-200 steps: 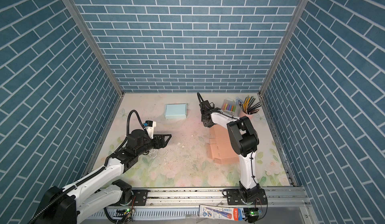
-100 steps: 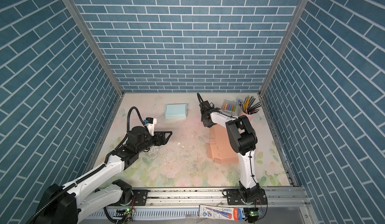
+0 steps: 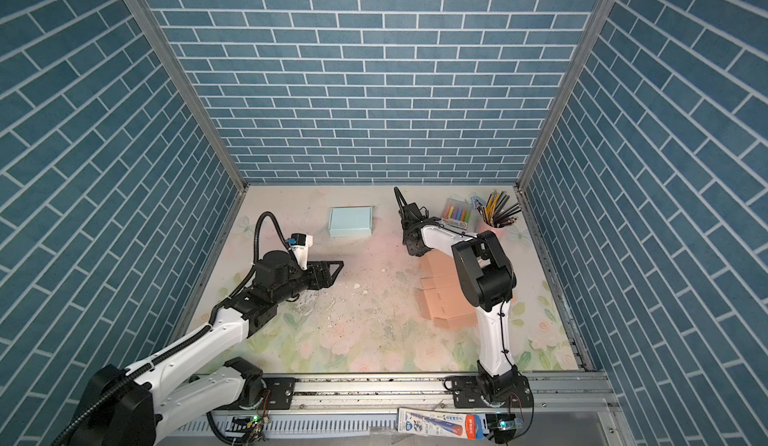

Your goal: Fold the paper box

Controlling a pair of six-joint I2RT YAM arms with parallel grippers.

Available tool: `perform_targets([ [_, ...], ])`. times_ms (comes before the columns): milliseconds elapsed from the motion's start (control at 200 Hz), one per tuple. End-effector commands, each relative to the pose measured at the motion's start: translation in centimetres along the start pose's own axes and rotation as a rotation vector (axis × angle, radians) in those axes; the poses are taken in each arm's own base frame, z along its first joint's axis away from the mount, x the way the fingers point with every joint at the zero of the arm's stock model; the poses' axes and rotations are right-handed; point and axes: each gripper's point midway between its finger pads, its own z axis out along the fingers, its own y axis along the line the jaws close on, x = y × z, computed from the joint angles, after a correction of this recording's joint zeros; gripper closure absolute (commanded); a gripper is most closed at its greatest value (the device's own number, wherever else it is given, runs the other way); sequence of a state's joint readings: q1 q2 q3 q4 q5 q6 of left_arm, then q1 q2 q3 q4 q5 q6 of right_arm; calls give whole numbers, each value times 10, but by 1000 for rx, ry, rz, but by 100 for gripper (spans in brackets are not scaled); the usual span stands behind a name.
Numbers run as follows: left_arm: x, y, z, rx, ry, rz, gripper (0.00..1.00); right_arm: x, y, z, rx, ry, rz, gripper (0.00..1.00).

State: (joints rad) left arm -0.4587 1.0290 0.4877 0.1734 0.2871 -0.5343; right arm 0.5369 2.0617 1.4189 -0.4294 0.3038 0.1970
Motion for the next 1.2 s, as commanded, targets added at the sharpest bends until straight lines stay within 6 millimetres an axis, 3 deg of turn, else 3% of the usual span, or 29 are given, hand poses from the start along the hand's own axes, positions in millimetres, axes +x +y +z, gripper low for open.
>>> perform_targets([
  [0, -5, -2, -3, -4, -19, 12, 12, -7, 7, -27, -9, -48, 5, 96],
  [95, -5, -2, -5, -9, -22, 15, 12, -12, 24, -46, -36, -89, -8, 97],
  [255, -9, -2, -12, -13, -33, 20, 12, -18, 69, -90, -129, -194, -54, 97],
  [480, -30, 12, -33, -26, -78, -14, 12, -12, 154, -153, -298, -442, -326, 98],
  [665, -44, 26, -50, -16, -131, -82, 14, 9, 190, -169, -400, -515, -474, 98],
  [950, -47, 33, -48, -2, -131, -116, 15, 57, 234, -184, -547, -555, -674, 98],
  [1195, -52, 41, -50, -25, -143, -131, 16, 83, 266, -199, -650, -597, -788, 97],
])
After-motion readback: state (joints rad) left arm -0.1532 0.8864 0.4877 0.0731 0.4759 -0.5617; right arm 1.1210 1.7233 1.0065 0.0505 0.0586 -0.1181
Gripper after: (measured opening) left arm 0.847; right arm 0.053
